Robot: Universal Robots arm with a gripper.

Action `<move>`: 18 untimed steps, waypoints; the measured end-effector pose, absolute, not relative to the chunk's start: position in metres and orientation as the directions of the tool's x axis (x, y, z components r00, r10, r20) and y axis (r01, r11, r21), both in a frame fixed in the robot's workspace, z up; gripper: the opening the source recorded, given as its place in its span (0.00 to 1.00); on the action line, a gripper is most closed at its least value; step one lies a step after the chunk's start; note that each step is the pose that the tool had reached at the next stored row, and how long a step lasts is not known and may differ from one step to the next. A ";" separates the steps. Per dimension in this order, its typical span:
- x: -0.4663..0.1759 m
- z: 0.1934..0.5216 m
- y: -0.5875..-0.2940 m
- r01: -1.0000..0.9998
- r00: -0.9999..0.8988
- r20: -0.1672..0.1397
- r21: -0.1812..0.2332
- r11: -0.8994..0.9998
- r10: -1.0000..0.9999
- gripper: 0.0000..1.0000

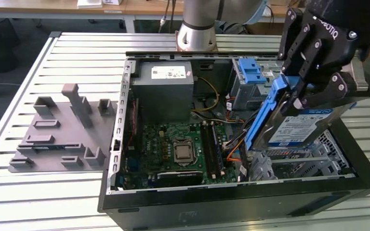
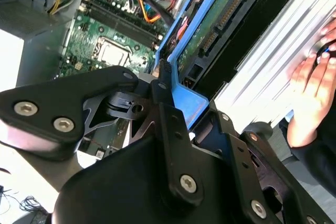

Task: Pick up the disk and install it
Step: 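Insert the disk into the insertion slot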

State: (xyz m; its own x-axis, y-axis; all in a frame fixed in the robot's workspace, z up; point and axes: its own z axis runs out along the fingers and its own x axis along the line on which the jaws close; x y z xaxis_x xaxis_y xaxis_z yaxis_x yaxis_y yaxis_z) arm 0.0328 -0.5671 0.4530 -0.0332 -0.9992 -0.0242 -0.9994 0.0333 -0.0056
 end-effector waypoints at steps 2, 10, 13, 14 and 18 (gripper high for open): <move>0.037 0.453 -0.567 -0.999 -0.033 -0.024 -0.006 0.033 -0.999 0.36; 0.052 0.450 -0.567 -0.999 -0.033 -0.024 -0.006 0.033 -0.999 0.36; 0.055 0.449 -0.568 -0.999 -0.033 -0.024 -0.006 0.033 -0.999 0.36; 0.056 0.449 -0.568 -0.999 -0.033 -0.024 -0.006 0.033 -0.999 0.36; 0.059 0.447 -0.569 -0.999 -0.033 -0.024 -0.006 0.033 -0.999 0.36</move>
